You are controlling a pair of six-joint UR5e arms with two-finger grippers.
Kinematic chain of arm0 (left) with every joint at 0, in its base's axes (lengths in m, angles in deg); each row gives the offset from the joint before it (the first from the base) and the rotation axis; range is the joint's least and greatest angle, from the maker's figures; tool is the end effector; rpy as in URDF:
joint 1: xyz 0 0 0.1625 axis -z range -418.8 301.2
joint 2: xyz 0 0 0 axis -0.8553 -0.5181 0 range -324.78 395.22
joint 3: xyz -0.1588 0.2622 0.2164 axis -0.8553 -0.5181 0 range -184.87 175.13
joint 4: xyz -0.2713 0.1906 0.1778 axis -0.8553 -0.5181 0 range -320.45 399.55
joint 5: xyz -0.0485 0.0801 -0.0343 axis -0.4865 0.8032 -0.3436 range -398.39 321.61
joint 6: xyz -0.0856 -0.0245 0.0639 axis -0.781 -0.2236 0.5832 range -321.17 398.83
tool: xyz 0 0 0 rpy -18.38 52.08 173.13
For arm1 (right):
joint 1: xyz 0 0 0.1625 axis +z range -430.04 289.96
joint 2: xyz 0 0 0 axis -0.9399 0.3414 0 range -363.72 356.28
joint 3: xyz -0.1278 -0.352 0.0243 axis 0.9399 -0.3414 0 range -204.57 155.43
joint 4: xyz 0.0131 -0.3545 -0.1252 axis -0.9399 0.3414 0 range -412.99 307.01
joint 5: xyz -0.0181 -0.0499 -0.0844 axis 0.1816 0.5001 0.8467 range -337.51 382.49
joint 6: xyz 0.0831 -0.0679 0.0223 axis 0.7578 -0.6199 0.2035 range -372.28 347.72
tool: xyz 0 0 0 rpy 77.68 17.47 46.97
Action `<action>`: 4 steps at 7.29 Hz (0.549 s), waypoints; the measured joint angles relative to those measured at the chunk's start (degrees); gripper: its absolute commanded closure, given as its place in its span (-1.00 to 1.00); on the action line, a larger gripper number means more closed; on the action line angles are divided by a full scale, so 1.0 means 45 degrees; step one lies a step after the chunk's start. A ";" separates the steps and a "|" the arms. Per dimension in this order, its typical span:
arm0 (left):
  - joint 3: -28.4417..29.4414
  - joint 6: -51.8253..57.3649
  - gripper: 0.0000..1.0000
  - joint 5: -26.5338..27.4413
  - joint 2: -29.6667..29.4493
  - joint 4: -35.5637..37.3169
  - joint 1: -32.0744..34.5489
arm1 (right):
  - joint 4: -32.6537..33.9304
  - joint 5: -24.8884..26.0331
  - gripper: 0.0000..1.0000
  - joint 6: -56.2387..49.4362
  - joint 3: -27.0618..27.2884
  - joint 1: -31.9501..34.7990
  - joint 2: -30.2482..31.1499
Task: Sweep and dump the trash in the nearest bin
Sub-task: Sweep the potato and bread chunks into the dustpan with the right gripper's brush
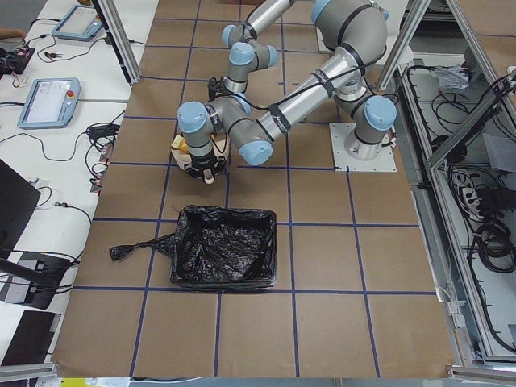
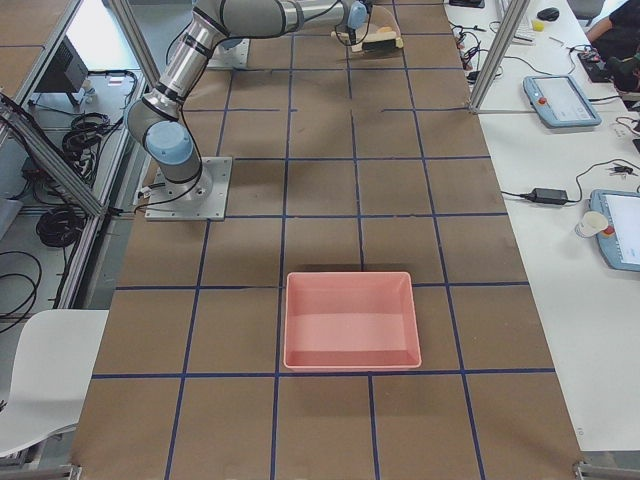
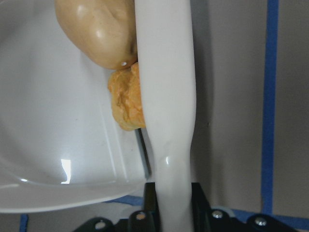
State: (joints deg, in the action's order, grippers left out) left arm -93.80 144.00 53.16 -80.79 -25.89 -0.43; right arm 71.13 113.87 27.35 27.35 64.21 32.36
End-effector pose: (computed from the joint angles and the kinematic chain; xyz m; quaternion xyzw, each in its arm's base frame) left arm 0.1946 -0.5643 0.2412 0.5985 0.8010 0.0138 0.0018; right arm 0.6314 -0.4609 0.2147 -0.0379 0.9865 -0.1261 0.0973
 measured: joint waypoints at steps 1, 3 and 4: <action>-0.0007 -0.0007 0.59 -0.0012 0.0016 -0.0015 0.0000 | -0.0031 0.0114 0.84 0.0293 -0.0283 0.0273 0.0000; -0.0030 -0.0012 0.59 -0.0047 0.0032 -0.0027 0.0012 | -0.0152 0.0214 0.83 0.0881 -0.0764 0.0715 0.0032; -0.0068 -0.0013 0.59 -0.0114 0.0032 -0.0019 0.0013 | -0.0394 0.0238 0.83 0.1082 -0.0964 0.0882 0.0123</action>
State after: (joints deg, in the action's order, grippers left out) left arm -94.11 143.95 52.64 -80.65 -25.98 -0.38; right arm 69.35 114.94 32.22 23.01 68.18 32.91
